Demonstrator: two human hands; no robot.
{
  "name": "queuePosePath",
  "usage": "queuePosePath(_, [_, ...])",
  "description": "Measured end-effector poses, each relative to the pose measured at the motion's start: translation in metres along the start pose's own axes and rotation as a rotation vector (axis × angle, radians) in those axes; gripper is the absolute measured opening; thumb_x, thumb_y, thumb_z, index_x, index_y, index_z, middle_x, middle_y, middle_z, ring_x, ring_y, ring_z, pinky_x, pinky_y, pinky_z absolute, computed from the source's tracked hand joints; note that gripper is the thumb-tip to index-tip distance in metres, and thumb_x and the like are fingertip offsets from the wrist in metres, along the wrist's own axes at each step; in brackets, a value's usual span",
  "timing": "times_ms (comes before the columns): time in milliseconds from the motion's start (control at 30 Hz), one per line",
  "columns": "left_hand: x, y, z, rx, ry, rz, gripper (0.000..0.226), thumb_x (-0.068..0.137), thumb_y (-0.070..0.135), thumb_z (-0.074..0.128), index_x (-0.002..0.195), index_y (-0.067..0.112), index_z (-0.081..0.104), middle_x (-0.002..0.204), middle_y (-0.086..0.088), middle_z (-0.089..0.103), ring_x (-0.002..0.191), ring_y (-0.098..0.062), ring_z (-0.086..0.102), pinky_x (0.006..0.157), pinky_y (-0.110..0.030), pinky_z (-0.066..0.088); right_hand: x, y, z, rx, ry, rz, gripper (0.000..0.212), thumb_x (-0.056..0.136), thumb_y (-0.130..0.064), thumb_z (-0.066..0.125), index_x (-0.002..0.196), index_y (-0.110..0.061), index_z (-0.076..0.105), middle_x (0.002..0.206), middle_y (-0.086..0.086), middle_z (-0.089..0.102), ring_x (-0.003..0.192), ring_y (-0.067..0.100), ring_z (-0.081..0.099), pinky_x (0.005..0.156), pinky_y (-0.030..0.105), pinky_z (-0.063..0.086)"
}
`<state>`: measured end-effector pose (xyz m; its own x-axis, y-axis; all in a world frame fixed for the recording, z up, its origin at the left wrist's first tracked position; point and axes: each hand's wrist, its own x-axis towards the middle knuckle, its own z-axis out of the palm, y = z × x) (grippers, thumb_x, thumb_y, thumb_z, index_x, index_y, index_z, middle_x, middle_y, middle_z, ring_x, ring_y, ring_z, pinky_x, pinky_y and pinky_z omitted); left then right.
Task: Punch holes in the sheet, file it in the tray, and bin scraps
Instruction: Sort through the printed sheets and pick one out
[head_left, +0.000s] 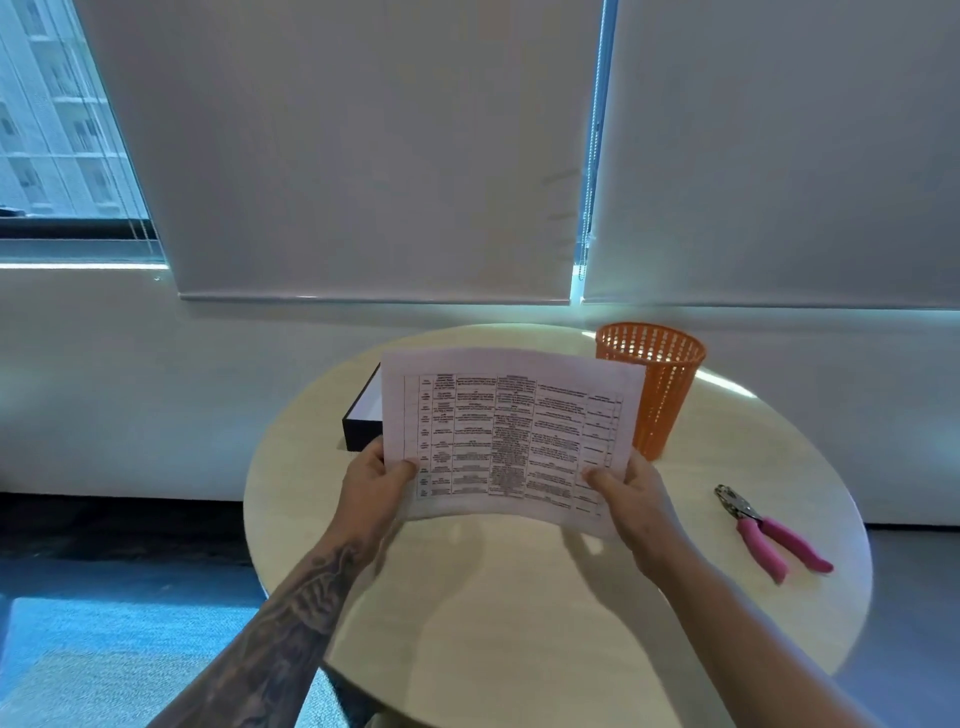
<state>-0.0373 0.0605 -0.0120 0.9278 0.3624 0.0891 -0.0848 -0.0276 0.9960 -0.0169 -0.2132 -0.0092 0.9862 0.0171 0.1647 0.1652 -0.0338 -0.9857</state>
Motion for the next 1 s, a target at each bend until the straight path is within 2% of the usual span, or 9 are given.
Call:
queuePosePath(100, [-0.005, -0.011, 0.001, -0.094, -0.034, -0.071, 0.029, 0.097, -0.003, 0.052, 0.113, 0.015, 0.068, 0.109, -0.004, 0.075, 0.101, -0.025, 0.071, 0.087, -0.041, 0.060, -0.004, 0.011, 0.001, -0.044, -0.037, 0.045, 0.035, 0.095, -0.003, 0.058, 0.109, -0.033, 0.066, 0.105, -0.012, 0.077, 0.102, 0.011, 0.071, 0.083, 0.028, 0.057])
queuePosePath(267, [0.012, 0.015, -0.014, 0.143, -0.026, 0.069, 0.032, 0.094, -0.001, 0.053, 0.117, 0.016, 0.067, 0.105, 0.003, 0.072, 0.099, -0.024, 0.070, 0.083, -0.038, 0.060, 0.012, -0.009, -0.012, -0.027, -0.120, 0.098, 0.026, 0.092, -0.009, 0.067, 0.114, -0.023, 0.070, 0.111, -0.002, 0.078, 0.102, 0.022, 0.074, 0.092, 0.047, 0.058])
queuePosePath(467, [0.030, 0.051, -0.024, 0.365, -0.060, 0.146, 0.030, 0.087, 0.002, 0.054, 0.107, 0.013, 0.073, 0.102, -0.005, 0.076, 0.091, -0.020, 0.073, 0.080, -0.036, 0.061, 0.023, -0.027, -0.016, -0.112, -0.248, 0.083, 0.030, 0.090, -0.017, 0.073, 0.119, -0.014, 0.067, 0.109, 0.008, 0.078, 0.095, 0.033, 0.075, 0.080, 0.056, 0.059])
queuePosePath(533, [0.032, 0.054, -0.026, 0.384, -0.044, 0.192, 0.026, 0.084, 0.008, 0.056, 0.104, 0.014, 0.073, 0.101, -0.004, 0.076, 0.092, -0.022, 0.072, 0.082, -0.041, 0.060, 0.021, -0.026, -0.011, -0.106, -0.216, 0.045, 0.025, 0.092, -0.017, 0.072, 0.116, -0.015, 0.067, 0.105, 0.009, 0.078, 0.091, 0.035, 0.074, 0.070, 0.051, 0.057])
queuePosePath(600, [0.030, 0.050, -0.026, 0.327, 0.017, 0.236, 0.024, 0.089, 0.015, 0.062, 0.112, 0.015, 0.066, 0.113, -0.002, 0.071, 0.100, -0.023, 0.068, 0.088, -0.047, 0.058, 0.018, -0.024, -0.008, -0.036, -0.177, 0.018, 0.021, 0.093, -0.015, 0.070, 0.114, -0.016, 0.066, 0.104, 0.015, 0.076, 0.087, 0.041, 0.071, 0.064, 0.045, 0.050])
queuePosePath(733, [0.005, 0.032, -0.012, 0.053, 0.291, 0.101, 0.060, 0.093, 0.040, 0.066, 0.144, 0.019, 0.041, 0.144, 0.004, 0.046, 0.120, -0.014, 0.049, 0.099, -0.031, 0.041, 0.014, -0.018, -0.004, 0.133, -0.126, 0.019, 0.023, 0.095, -0.017, 0.068, 0.116, -0.026, 0.066, 0.108, 0.017, 0.075, 0.098, 0.051, 0.067, 0.077, 0.057, 0.053])
queuePosePath(800, [-0.006, 0.015, -0.002, -0.120, 0.217, -0.007, 0.069, 0.082, 0.056, 0.069, 0.136, 0.018, 0.048, 0.137, -0.002, 0.057, 0.111, -0.019, 0.059, 0.096, -0.039, 0.048, 0.011, -0.019, 0.001, 0.207, -0.102, 0.044, 0.032, 0.096, -0.014, 0.065, 0.126, -0.025, 0.061, 0.112, 0.013, 0.075, 0.104, 0.046, 0.069, 0.085, 0.061, 0.055])
queuePosePath(900, [-0.025, 0.001, 0.020, -0.247, -0.102, -0.209, 0.065, 0.076, 0.064, 0.070, 0.119, 0.015, 0.065, 0.117, -0.016, 0.072, 0.094, -0.028, 0.070, 0.077, -0.045, 0.055, 0.008, -0.020, 0.011, 0.259, -0.089, 0.074, 0.036, 0.097, -0.010, 0.064, 0.131, -0.021, 0.058, 0.114, 0.010, 0.076, 0.104, 0.039, 0.071, 0.090, 0.066, 0.052])
queuePosePath(1000, [-0.040, -0.003, 0.041, -0.253, -0.261, -0.260, 0.057, 0.077, 0.052, 0.066, 0.118, 0.013, 0.067, 0.109, -0.016, 0.076, 0.100, -0.038, 0.072, 0.087, -0.057, 0.055, 0.007, -0.015, 0.019, 0.273, -0.081, 0.103, 0.036, 0.096, -0.011, 0.065, 0.131, -0.018, 0.060, 0.116, 0.009, 0.076, 0.103, 0.034, 0.073, 0.092, 0.068, 0.052])
